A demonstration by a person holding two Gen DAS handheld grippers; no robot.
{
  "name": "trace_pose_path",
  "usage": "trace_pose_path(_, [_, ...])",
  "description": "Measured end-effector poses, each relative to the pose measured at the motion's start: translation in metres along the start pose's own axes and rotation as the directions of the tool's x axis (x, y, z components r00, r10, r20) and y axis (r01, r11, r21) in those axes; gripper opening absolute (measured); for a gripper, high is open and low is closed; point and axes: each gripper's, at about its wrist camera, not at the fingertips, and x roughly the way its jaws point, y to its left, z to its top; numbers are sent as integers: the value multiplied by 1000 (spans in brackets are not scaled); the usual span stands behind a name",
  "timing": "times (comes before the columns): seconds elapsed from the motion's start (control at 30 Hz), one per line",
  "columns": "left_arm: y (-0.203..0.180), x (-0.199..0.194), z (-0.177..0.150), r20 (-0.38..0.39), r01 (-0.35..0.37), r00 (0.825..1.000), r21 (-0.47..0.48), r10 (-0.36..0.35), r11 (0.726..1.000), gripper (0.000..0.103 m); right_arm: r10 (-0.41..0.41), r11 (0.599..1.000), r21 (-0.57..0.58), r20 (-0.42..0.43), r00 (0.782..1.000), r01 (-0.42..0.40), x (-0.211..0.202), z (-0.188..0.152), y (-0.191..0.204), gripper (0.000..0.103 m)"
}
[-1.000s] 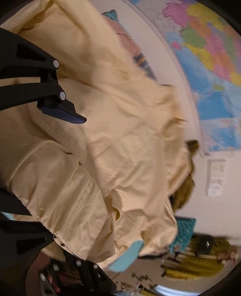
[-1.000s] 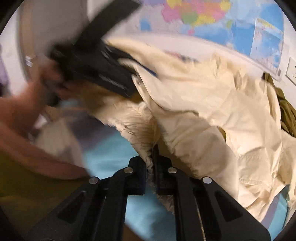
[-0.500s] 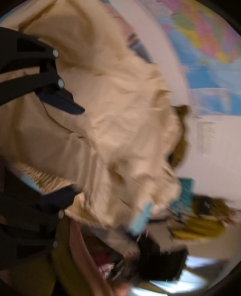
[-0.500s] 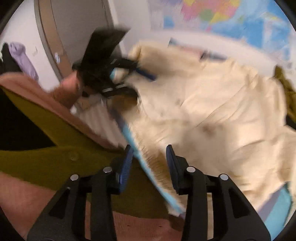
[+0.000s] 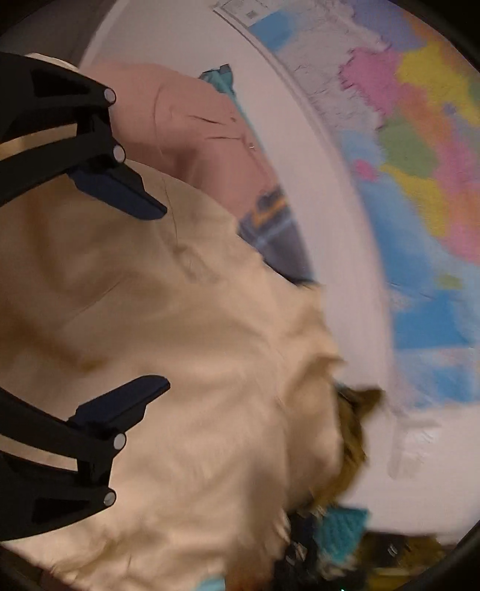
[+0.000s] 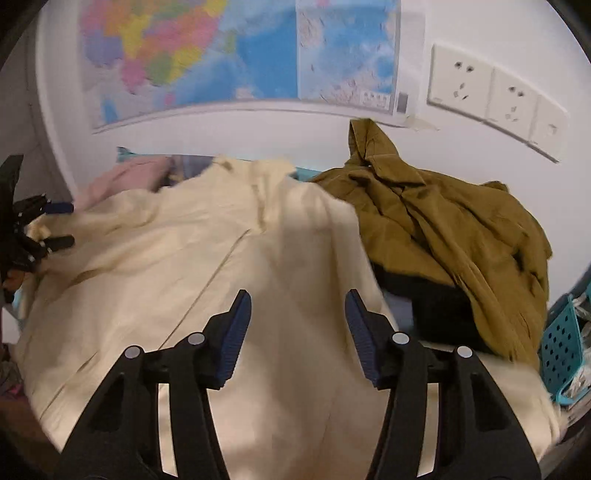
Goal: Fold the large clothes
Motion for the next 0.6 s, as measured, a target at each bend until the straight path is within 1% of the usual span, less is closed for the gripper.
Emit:
trace_pose_path(0.03, [1, 13, 0, -33, -11, 999, 3, 11, 1000, 81, 6, 1000, -8, -16, 1000, -6, 11, 4, 4, 48])
trace_pose_path(0.07, [2, 31, 4, -81, -21, 997, 2, 21, 1000, 78, 5, 1000, -18, -28, 1000, -6, 19, 10, 6, 46])
trace_pose_path(0.1, [3, 40, 4, -106, -37, 994, 4, 37, 999, 71, 2, 999, -42, -56, 998, -4, 26, 13, 9, 45])
trace_pose_path(0.13, [4, 55, 5, -143, -65, 988, 9, 66, 998, 67, -16, 998, -63, -86, 996, 10, 35, 13, 10, 45])
trace_pose_path(0.17, [7, 64, 4, -160, -79, 984, 1, 78, 997, 59, -42, 996, -78, -107, 993, 33, 45, 13, 11, 44])
trace_pose_path(0.2, [13, 70, 3, -166, -87, 983, -15, 83, 996, 48, -63, 993, -104, -129, 990, 50, 57, 16, 11, 40])
trace_pose_path(0.23, [21, 74, 2, -171, -95, 981, -34, 88, 995, 43, -81, 991, -119, -141, 987, 65, 62, 15, 10, 31])
trace_pose_path(0.27, [26, 77, 3, -170, -102, 981, -50, 92, 993, 30, -83, 991, -113, -155, 984, 65, 68, 18, 7, 9])
trace_pose_path(0.3, [29, 77, 5, -161, -102, 983, -62, 91, 993, 19, -61, 994, -95, -156, 986, 46, 67, 20, 4, 5])
trace_pose_path(0.33, [32, 77, 5, -152, -90, 985, -74, 78, 993, 15, -40, 997, -77, -133, 990, 30, 62, 25, -1, 4])
trace_pose_path(0.37, [35, 77, 8, -146, -88, 986, -82, 76, 993, 11, -12, 998, -60, -104, 995, 6, 55, 29, -3, 3])
trace_pose_path(0.4, [38, 76, 10, -137, -99, 987, -87, 87, 991, 9, 32, 999, -27, -44, 999, -33, 40, 39, -7, 3])
trace_pose_path(0.43, [39, 75, 14, -125, -103, 988, -91, 92, 990, 9, 45, 999, -15, 1, 999, -45, 29, 44, -9, 3])
trace_pose_path(0.5, [49, 71, 24, -94, -105, 991, -134, 93, 985, 8, 67, 997, 16, 122, 990, -69, 4, 57, -15, 0])
trace_pose_path(0.53, [52, 69, 29, -79, -114, 992, -157, 102, 981, 8, 77, 993, 76, 152, 985, -89, 1, 61, -25, 1])
trace_pose_path(0.57, [59, 70, 33, -65, -133, 990, -186, 123, 974, 8, 71, 991, 101, 134, 988, -85, 8, 61, -30, 1])
trace_pose_path(0.6, [61, 70, 35, -61, -146, 989, -196, 136, 970, 8, 39, 995, 86, 93, 995, -47, 20, 58, -31, 1])
